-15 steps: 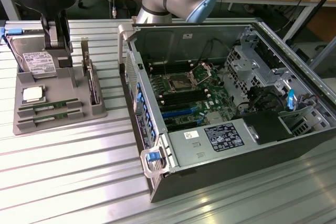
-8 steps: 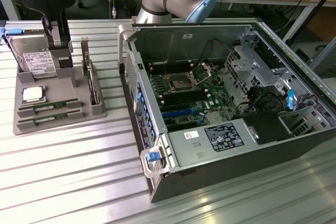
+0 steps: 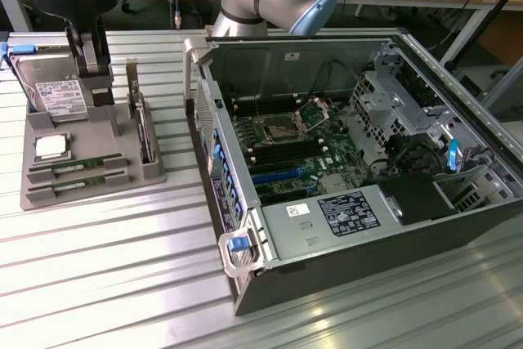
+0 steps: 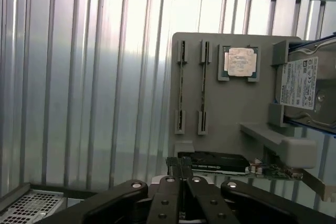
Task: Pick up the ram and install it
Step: 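Pick up the ram and move it above insertion slot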
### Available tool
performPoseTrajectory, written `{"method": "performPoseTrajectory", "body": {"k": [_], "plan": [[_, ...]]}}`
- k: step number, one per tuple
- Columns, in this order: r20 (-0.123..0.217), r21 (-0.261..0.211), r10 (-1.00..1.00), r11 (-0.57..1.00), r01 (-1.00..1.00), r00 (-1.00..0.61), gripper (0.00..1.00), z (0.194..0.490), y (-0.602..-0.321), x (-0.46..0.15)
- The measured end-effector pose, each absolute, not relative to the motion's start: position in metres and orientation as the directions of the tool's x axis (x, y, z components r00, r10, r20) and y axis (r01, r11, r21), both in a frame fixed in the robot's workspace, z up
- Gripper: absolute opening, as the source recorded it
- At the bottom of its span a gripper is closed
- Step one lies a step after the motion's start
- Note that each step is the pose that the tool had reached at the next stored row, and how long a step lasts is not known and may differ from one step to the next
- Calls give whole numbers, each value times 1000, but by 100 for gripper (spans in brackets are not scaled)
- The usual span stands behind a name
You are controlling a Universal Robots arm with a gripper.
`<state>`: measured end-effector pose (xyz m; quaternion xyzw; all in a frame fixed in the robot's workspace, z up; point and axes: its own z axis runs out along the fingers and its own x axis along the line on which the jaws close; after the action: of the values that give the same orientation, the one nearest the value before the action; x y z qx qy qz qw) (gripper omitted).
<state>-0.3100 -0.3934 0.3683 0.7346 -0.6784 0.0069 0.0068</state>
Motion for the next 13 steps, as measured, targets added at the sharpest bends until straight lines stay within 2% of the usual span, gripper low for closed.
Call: {"method": "performPoseTrajectory", "body": {"k": [2, 9, 13], "plan": [[19, 0, -999, -32, -999, 32, 11, 368, -393, -310], [19, 1, -999, -26, -1000, 26, 11, 368, -393, -312], [19, 1, -999, -26, -1000, 26, 36, 368, -393, -312]]}}
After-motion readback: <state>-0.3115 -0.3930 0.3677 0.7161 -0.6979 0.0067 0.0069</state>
